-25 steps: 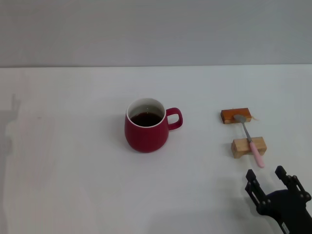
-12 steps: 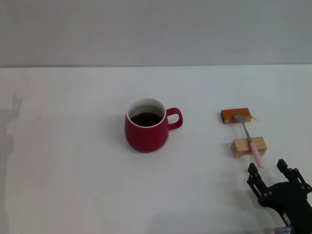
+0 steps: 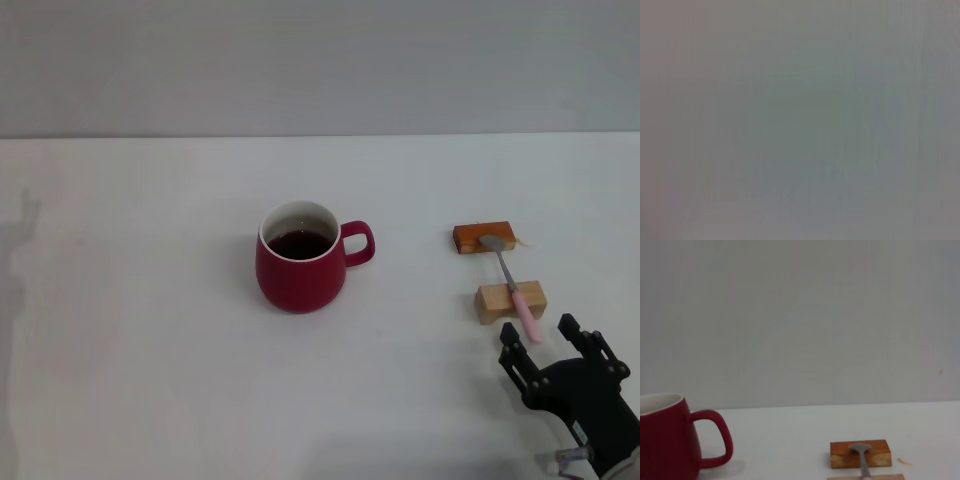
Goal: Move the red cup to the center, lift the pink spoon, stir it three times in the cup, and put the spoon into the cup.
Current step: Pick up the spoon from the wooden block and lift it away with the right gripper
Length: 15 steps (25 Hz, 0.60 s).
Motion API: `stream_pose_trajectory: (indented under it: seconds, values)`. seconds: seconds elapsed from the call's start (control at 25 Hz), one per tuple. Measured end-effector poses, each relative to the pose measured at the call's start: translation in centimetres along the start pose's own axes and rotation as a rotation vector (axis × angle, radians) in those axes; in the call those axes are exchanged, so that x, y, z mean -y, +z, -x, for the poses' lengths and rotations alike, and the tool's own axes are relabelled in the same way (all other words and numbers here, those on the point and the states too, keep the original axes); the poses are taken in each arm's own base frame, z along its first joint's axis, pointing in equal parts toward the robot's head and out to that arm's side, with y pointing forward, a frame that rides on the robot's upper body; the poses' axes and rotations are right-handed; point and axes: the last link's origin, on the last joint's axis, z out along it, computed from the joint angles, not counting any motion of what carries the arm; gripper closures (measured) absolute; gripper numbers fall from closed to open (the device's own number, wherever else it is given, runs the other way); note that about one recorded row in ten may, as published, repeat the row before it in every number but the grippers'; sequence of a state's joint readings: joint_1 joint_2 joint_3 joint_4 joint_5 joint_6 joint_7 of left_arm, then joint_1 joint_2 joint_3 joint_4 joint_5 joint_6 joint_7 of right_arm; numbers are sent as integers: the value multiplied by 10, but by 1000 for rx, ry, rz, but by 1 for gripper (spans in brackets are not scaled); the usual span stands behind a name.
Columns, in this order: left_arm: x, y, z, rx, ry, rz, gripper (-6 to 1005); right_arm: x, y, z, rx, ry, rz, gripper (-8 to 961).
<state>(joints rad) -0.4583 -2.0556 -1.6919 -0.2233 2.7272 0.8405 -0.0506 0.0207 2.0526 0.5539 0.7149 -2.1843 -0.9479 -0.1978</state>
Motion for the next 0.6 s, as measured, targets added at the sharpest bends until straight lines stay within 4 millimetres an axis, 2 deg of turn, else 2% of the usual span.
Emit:
stream_pose_trajectory:
  seconds: [0.6]
  values:
    - [-3,3,-3,-8,-1,4,160,4,12,4,-5,-11,0,237]
